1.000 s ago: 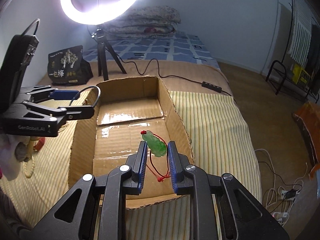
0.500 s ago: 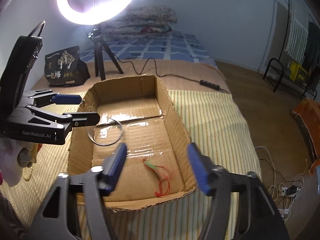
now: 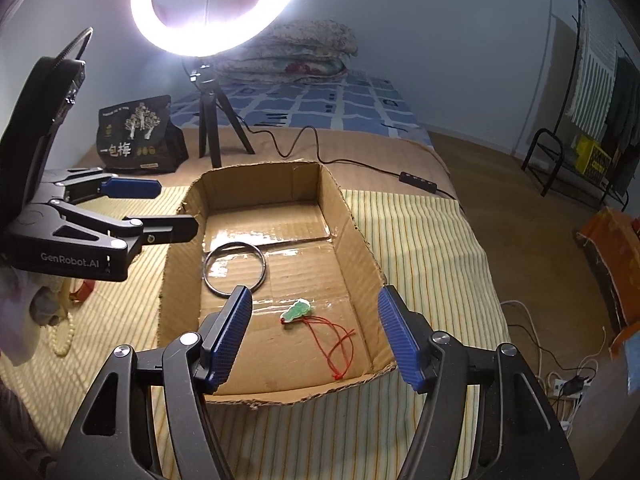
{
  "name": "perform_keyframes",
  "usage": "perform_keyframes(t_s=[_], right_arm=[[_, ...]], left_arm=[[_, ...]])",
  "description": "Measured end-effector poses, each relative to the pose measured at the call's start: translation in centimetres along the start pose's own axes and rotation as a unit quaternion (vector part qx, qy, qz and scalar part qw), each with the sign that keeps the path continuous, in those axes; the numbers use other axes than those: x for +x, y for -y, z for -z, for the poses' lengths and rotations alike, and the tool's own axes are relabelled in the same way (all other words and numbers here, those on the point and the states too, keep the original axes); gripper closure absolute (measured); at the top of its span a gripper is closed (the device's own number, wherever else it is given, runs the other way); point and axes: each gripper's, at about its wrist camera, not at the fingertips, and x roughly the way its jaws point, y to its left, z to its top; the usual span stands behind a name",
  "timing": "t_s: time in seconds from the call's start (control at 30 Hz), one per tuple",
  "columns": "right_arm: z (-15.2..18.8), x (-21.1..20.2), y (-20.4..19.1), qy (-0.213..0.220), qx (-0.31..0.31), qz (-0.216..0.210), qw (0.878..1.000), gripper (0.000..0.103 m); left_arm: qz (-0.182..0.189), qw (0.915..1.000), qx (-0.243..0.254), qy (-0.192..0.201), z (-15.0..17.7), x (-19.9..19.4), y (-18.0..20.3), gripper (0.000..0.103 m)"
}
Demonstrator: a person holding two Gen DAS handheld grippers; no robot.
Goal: Organize jewelry
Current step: 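Open the left tool to drop the bangle while the right tool drops the pendant into the box, then move the left tool to the wooden bead necklace while the right tool approaches the brown watch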
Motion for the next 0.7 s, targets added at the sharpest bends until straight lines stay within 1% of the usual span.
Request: perform_keyframes(t_s=[0.2, 0.37, 0.57, 0.7], right_arm=[[-0.3, -1.5, -1.0, 0.006, -0.007, -0.001, 1.0, 0.038], [-0.5, -2.9, -2.1, 0.012, -0.018, 0.0, 1.0, 0.038], [-0.8, -4.3, -3.9, 0.02, -0.026, -0.007, 0.999, 0.038], [-0.8, -4.8, -5.3, 0.022, -0.037, -0.018, 0.999, 0.038]], left_arm=[[-0.007, 0.9998, -0.011, 0.014, 0.4, -2.5, -1.6, 0.021], [-0.02, 0.9993, -0.019, 0.025, 1.0, -5.0, -3.3, 0.021], [-0.042, 0.9981, -0.024, 0.036, 2.5, -8.5, -5.8, 0.021], [-0.057, 0.9966, -0.04, 0.044, 3.9, -10.5, -7.6, 0.021]])
